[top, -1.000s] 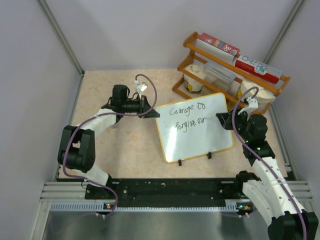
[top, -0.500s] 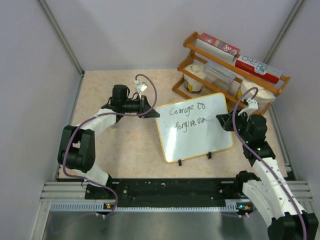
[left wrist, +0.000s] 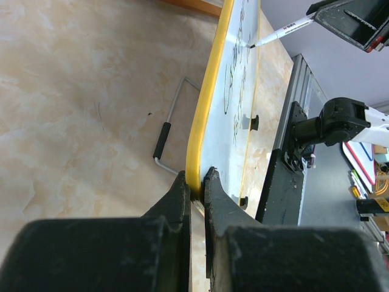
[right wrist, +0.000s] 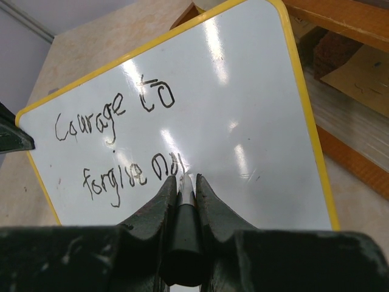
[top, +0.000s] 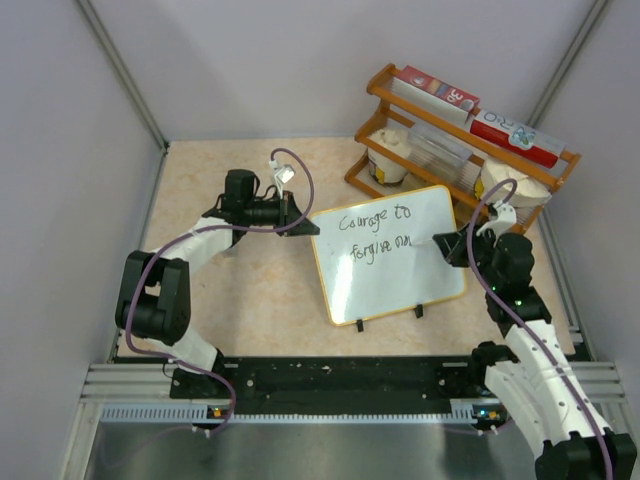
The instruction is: Write a sentence on the whiteboard
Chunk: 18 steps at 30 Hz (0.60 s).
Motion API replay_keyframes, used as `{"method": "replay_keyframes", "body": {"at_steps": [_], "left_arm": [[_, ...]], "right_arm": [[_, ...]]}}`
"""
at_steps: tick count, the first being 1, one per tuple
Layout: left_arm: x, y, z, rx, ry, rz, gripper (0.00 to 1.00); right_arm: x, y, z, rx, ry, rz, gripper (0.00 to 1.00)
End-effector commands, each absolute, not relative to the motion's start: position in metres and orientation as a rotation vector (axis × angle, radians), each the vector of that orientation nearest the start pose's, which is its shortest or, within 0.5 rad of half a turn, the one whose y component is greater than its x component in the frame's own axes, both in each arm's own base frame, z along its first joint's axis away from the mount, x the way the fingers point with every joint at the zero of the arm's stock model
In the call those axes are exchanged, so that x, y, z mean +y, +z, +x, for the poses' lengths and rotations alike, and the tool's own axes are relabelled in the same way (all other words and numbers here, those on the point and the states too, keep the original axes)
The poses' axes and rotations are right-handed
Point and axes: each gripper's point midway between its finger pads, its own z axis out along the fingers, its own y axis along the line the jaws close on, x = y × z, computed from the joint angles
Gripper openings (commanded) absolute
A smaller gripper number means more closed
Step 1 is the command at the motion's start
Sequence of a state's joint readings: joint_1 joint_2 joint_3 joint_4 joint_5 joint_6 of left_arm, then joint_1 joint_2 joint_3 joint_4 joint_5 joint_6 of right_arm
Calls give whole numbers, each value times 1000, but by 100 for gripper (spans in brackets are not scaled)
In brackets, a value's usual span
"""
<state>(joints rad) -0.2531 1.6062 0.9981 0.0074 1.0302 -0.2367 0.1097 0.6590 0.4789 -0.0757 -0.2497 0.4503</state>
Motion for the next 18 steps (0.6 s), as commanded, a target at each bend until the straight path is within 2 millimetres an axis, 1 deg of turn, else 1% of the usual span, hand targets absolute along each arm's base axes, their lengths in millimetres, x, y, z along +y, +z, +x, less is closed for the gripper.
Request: {"method": "replay_keyframes", "body": {"at_steps": [1,8,13,18], "left_arm": [[-249,118,307,2090,-1262,782,0],[-249,117,307,2091,-1262,783,0],[-249,118,307,2089,-1261,783,0],[-249,118,307,2088,-1262,786,0]], "right_arm": [[81,203,286,1822,552,183,0],[79,220,296,1771,553,201,0],[77,226,299,1758,545,211,0],[78,226,301,1763,548,214,0]]}}
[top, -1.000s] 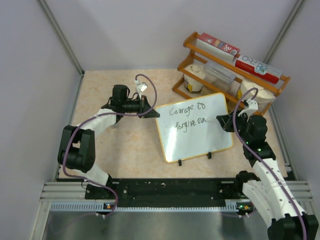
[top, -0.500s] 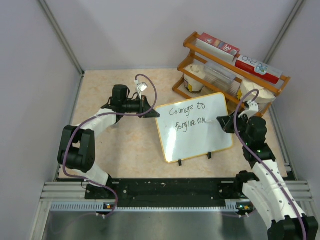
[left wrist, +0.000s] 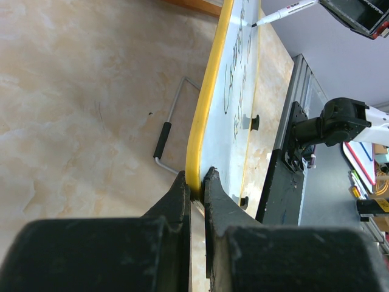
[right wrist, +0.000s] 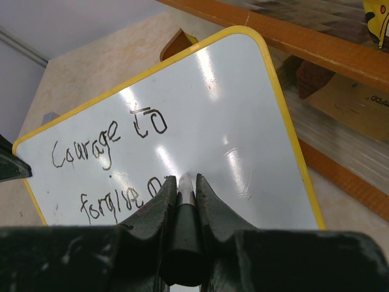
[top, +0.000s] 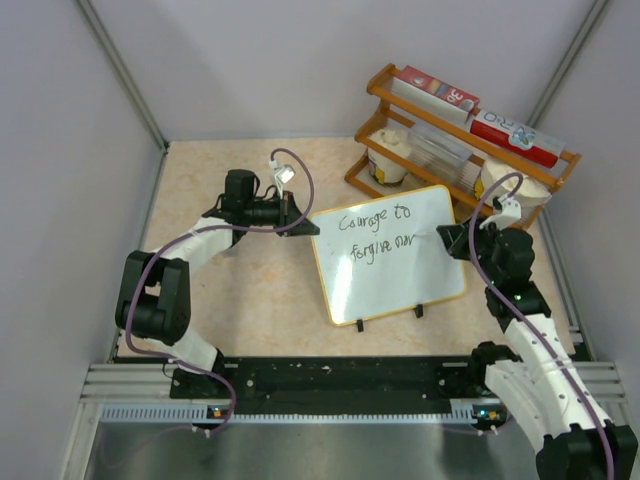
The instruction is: Write a sentence on the whiteboard
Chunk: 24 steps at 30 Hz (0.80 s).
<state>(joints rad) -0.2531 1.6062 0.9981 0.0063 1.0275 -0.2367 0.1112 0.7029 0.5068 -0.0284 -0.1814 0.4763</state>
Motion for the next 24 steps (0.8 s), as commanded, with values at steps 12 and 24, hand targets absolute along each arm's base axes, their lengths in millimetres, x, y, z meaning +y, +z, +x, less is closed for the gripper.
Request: {"method": "replay_keyframes", "body": {"at_steps": [12,24], "left_arm": [[-248,116,307,2094,-1259,782,0],[-249,116,307,2093,-1258,782,0]], "right_arm": [[80,207,289,1819,549,192,0],[80,194,280,1852,550,194,0]]}}
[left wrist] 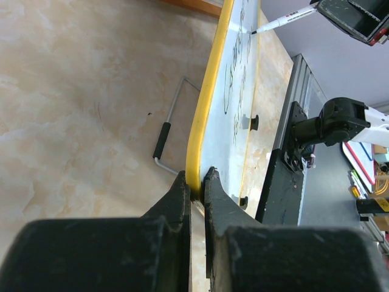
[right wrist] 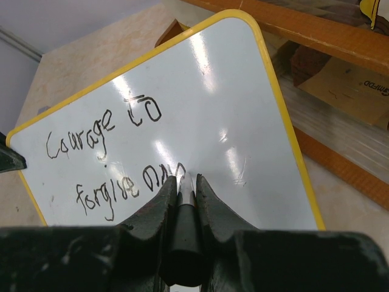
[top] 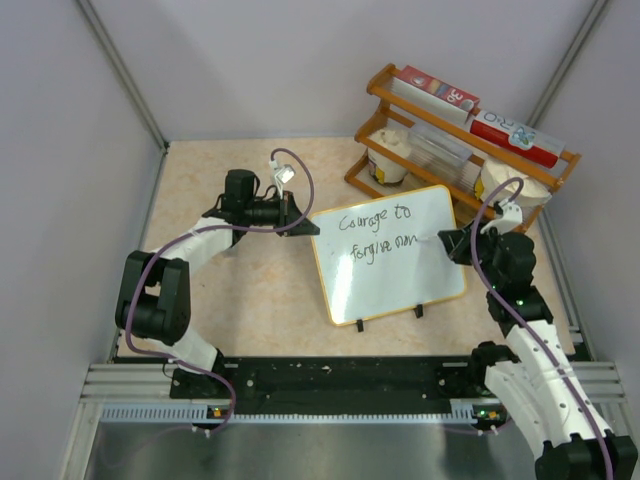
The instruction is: Write a sentence on the whiteboard
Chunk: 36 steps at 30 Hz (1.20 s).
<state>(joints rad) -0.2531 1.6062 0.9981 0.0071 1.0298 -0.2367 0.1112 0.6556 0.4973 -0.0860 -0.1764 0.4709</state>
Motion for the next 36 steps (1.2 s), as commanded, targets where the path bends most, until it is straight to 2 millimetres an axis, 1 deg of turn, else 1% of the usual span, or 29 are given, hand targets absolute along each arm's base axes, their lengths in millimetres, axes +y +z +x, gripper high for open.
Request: {"method": "replay_keyframes", "body": {"at_steps": [1,7,12,20,24,29,36], "left_arm": [[-249,116,307,2094,-1258,782,0],[-249,115,307,2097,-1260,780,0],[-249,115,308,2096,-1261,781,0],[-249,116,308,2094,-1262,780,0],[-249,117,307,2091,-1262,783,0],[-249,117,308,2090,-1263,782,0],[-249,117,307,2091,-1262,783,0]], "right_arm": [[80,193,279,1855,549,192,0],[80,191,278,1858,546,188,0],[79,185,278,1873,538,187,0],[73,189,281,1858,507,215,0],[70,197,283,1835,494,225,0],[69,199,287,1830,483,233,0],[69,214,295,1784,497,245,0]]}}
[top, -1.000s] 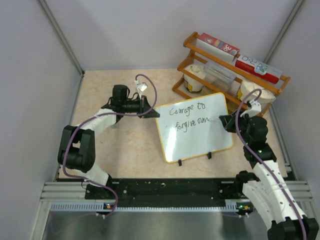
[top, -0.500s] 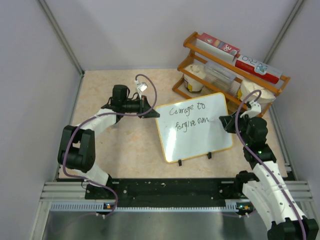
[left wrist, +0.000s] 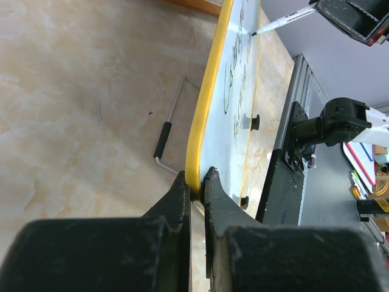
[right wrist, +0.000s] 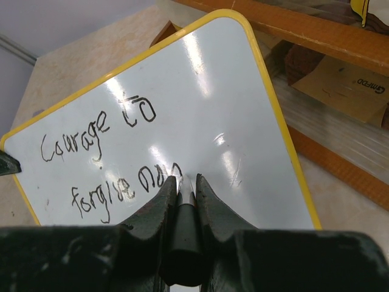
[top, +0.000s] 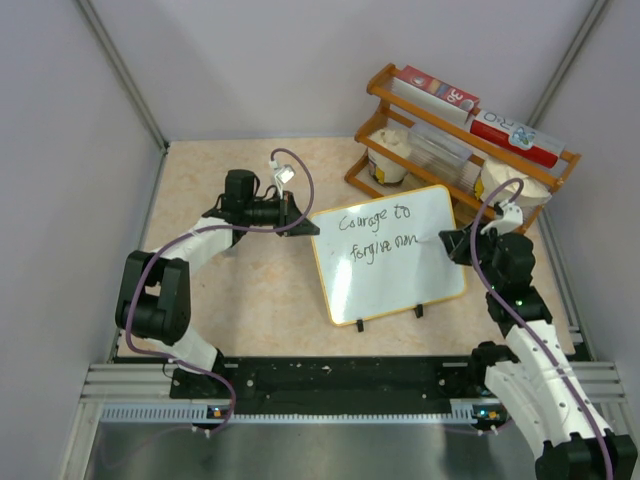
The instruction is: Write a sentence on the whiteboard
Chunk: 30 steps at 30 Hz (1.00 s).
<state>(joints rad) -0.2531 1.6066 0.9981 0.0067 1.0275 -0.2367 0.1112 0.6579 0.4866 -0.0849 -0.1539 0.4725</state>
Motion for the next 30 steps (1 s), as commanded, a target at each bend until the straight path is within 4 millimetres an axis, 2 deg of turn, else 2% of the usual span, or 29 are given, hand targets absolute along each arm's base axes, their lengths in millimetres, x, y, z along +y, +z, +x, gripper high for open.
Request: {"method": "replay_keyframes", "body": {"at_steps": [1,9,19,22,26,30], "left_arm": [[-249,117,307,2090,-1263,784,0],[-249,118,307,2086,-1262,786,0],[-249,117,307,2091,-1261,784,0],[-249,117,307,2090,-1261,784,0],[-249,117,307,2089,-1259,784,0],[-249,119,308,2085,-1255,785,0]], "right_arm": [[69,215,295,1782,498,242,0],[68,228,301,1744,504,257,0],[73,229,301,1752,528,239,0],[77,243,295,1708,564,226,0],[82,278,284,1595,618,192,0],[85,293,278,1557,645,165,0]]}}
